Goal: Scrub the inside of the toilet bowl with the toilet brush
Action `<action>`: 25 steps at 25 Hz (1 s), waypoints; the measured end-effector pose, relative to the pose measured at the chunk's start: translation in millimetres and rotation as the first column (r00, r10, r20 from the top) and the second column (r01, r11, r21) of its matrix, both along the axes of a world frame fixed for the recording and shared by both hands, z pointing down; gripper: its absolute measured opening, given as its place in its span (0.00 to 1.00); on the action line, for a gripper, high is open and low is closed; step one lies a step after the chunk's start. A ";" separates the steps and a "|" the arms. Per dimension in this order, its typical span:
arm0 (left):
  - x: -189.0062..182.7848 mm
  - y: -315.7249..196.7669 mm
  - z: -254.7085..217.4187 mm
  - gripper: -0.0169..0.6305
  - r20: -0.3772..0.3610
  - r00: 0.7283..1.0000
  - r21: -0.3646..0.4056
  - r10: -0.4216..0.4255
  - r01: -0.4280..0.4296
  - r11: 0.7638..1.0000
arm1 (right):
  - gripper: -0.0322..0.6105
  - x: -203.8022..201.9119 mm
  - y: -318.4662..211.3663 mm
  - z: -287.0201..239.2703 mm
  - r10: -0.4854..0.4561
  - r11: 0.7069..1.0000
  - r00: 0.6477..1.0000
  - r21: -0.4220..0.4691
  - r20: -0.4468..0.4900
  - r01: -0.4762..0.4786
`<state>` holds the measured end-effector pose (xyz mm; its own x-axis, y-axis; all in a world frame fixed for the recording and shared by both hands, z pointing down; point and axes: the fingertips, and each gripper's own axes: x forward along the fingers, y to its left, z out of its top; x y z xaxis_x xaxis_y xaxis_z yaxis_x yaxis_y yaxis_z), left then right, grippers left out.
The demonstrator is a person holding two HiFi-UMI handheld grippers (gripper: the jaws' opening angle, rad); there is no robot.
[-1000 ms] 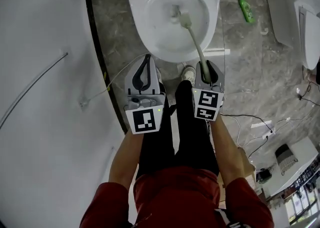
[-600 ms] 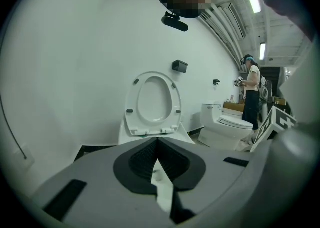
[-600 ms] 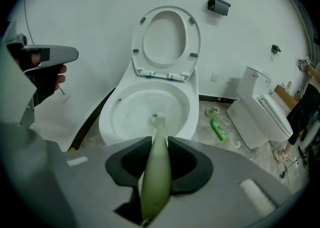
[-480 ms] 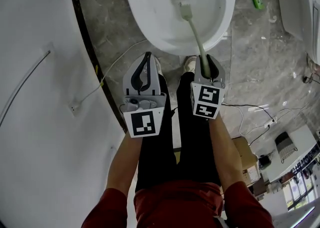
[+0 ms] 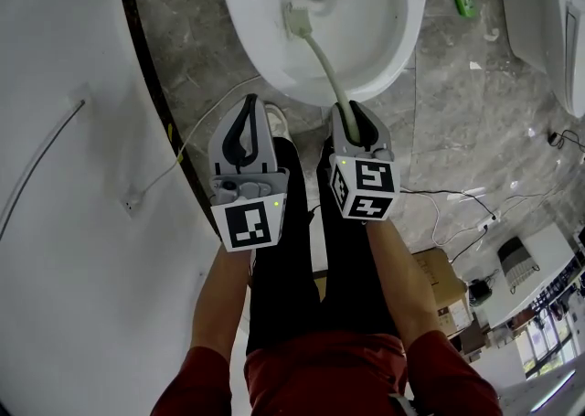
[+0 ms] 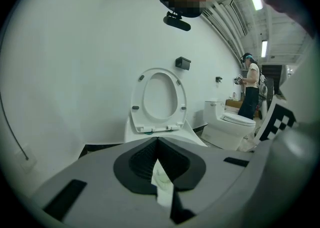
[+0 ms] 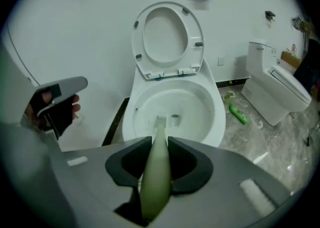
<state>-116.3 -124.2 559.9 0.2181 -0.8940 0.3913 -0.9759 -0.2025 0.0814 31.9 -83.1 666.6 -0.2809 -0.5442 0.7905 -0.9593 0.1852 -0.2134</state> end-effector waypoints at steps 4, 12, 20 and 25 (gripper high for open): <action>10.0 -7.9 1.7 0.04 -0.007 1.000 0.000 0.010 -0.010 1.000 | 0.22 40.0 -11.1 13.0 -0.015 1.000 0.988 -0.001 -0.154 0.015; 29.5 -20.1 4.5 0.04 -0.011 0.999 -0.011 0.033 -0.033 0.999 | 0.22 76.4 -54.9 -17.4 0.026 0.987 0.950 0.158 -0.311 0.025; 24.1 -25.2 11.8 0.04 0.005 1.000 -0.036 0.026 -0.026 0.999 | 0.22 18.2 -36.5 34.4 0.009 0.998 0.998 -0.061 -0.067 -0.013; 13.4 -29.9 14.6 0.04 0.007 1.000 -0.042 0.004 -0.003 0.999 | 0.22 -13.9 -47.1 0.8 0.072 0.997 0.983 -0.018 0.172 -0.070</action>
